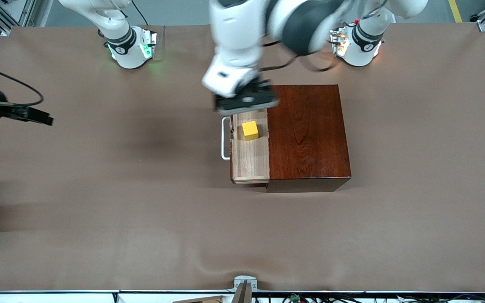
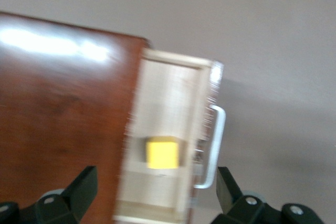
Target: Open drawer, take yellow block, close drawer
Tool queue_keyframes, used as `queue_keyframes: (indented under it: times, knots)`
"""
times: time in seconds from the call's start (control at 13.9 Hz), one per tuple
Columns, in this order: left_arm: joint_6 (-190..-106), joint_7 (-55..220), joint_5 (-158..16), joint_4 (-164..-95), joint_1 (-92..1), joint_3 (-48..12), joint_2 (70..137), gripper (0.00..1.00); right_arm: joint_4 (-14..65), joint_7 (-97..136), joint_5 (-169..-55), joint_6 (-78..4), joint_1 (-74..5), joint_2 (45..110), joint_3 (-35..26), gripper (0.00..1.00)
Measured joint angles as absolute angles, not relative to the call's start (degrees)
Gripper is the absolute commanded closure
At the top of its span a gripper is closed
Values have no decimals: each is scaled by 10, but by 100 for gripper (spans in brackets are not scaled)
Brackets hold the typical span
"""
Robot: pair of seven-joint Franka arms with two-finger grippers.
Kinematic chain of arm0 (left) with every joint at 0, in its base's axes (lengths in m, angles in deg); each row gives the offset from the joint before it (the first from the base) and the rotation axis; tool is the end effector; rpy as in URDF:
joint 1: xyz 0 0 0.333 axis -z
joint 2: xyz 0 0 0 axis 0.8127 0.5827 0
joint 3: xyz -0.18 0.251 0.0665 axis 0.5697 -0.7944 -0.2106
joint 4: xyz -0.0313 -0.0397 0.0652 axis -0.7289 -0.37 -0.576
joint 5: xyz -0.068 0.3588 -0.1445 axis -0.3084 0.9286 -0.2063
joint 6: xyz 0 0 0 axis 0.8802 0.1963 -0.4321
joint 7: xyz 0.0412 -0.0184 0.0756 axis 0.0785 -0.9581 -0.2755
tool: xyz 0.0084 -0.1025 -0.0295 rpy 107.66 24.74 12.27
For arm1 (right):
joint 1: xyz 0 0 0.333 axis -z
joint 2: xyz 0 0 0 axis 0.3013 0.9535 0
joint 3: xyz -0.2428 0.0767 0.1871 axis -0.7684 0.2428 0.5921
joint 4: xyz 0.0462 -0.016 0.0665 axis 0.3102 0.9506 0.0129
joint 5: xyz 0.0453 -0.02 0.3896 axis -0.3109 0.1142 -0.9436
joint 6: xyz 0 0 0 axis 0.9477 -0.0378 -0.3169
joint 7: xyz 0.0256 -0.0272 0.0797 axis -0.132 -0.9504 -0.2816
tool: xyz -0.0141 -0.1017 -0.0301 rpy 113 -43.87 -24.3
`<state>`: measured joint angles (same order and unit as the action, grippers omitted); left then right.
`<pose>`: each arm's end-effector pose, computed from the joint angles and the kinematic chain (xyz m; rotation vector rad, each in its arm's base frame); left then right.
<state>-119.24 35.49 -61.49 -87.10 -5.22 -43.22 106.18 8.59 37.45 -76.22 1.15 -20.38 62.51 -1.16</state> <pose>0.4977 -0.4798 0.5804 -3.1098 -0.2913 -0.1304 0.5762 0.0115 0.5882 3.0879 -0.3276 -0.3534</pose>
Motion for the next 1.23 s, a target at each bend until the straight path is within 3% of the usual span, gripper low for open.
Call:
queue_keyframes:
  times: [0.29, 0.65, 0.94, 1.23]
  knots:
    - [-1095, 461, -615, -883, -149, -431, 1002, 0, 86, 452, -769, 16, -261, 625, -10, 0]
    - [-1069, 609, -615, -946, -256, -431, 942, 0, 88, 669, -779, 13, -367, 639, -7, 0]
    - [-1092, 736, -615, -1053, -347, -430, 863, 0, 92, 829, -790, 3, -450, 682, -7, 0]
    - [-1176, 802, -615, -1221, -394, -430, 760, 0, 93, 1005, -883, -67, -483, 716, -7, 0]
